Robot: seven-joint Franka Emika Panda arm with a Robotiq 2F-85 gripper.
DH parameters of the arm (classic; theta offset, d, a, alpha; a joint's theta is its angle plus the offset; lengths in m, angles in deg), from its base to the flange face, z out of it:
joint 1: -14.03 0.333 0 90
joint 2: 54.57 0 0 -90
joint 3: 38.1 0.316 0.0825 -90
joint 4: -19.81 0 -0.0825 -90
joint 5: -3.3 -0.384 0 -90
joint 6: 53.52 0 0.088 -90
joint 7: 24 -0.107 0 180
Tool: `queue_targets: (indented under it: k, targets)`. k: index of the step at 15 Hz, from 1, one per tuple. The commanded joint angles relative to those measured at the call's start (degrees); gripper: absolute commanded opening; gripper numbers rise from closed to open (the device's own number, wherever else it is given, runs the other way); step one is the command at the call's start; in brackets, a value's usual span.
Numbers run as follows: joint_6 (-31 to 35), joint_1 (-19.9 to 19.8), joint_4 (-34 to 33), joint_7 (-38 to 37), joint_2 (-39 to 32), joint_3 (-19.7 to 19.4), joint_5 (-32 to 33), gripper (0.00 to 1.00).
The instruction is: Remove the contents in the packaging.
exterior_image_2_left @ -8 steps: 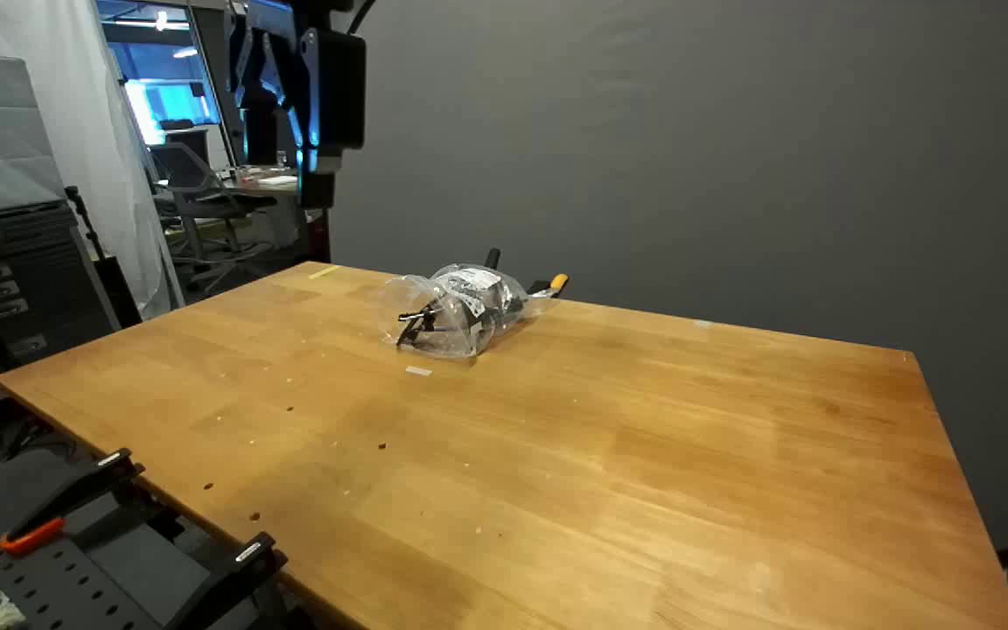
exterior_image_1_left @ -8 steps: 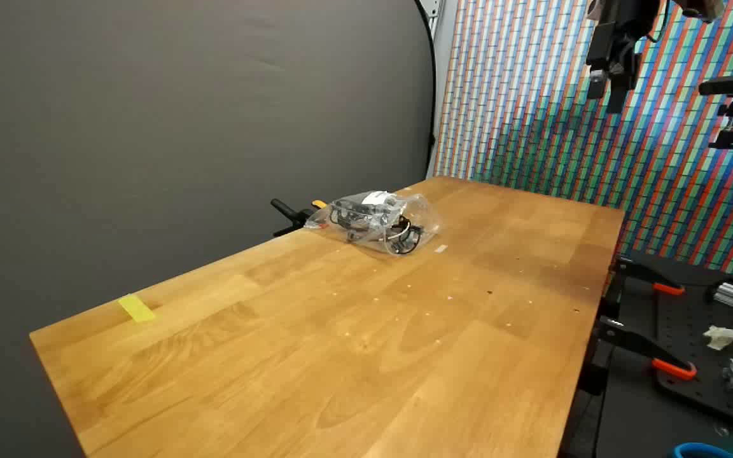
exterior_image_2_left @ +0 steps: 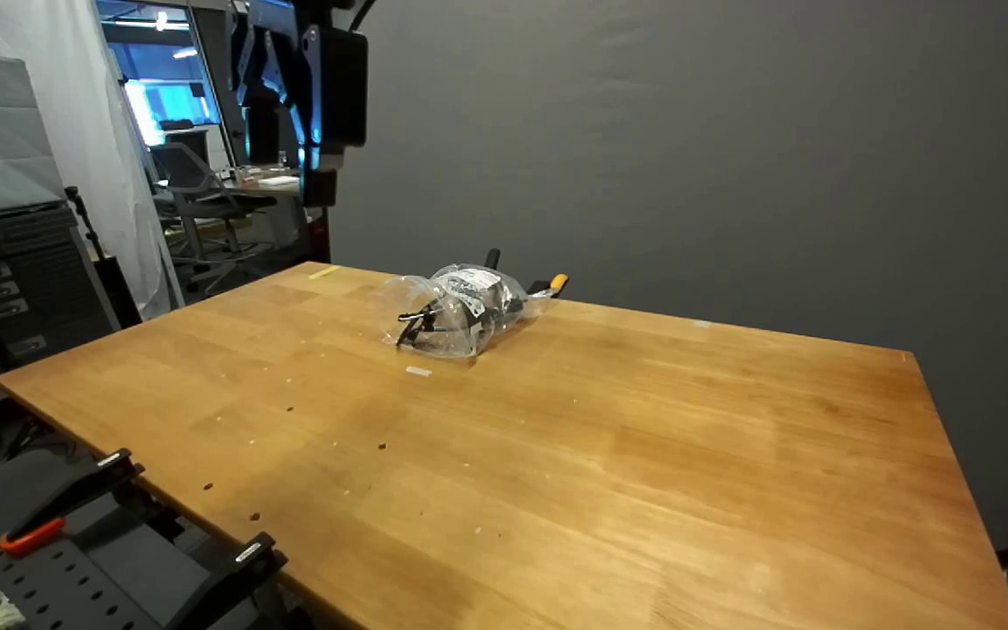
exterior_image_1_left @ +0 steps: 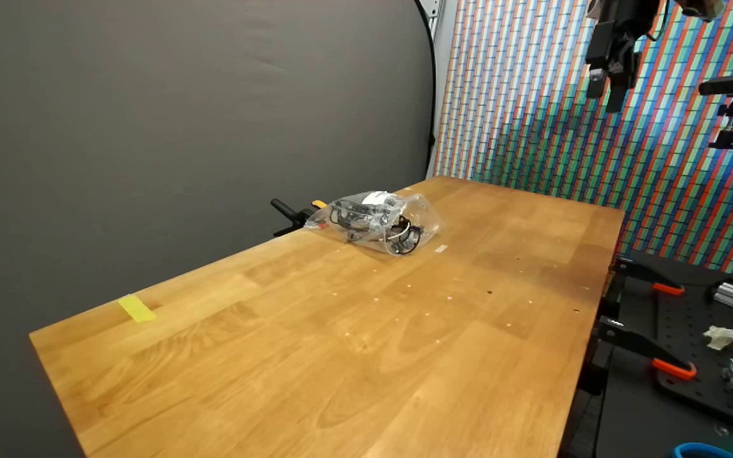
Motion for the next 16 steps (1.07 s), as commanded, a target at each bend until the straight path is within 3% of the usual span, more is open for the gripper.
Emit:
queue_targets:
  k: [1,10,16]
  targets:
    - [4.6,-1.1,1.1,-2.2,-1.7,2.9,-2.3,1.00]
    - [25.4,4.2,2.4,-12.4,-13.3,12.5,-11.0,1.00]
    - [34.0,9.0,-1.2,-11.5,-24.4,15.8,-19.4,1.00]
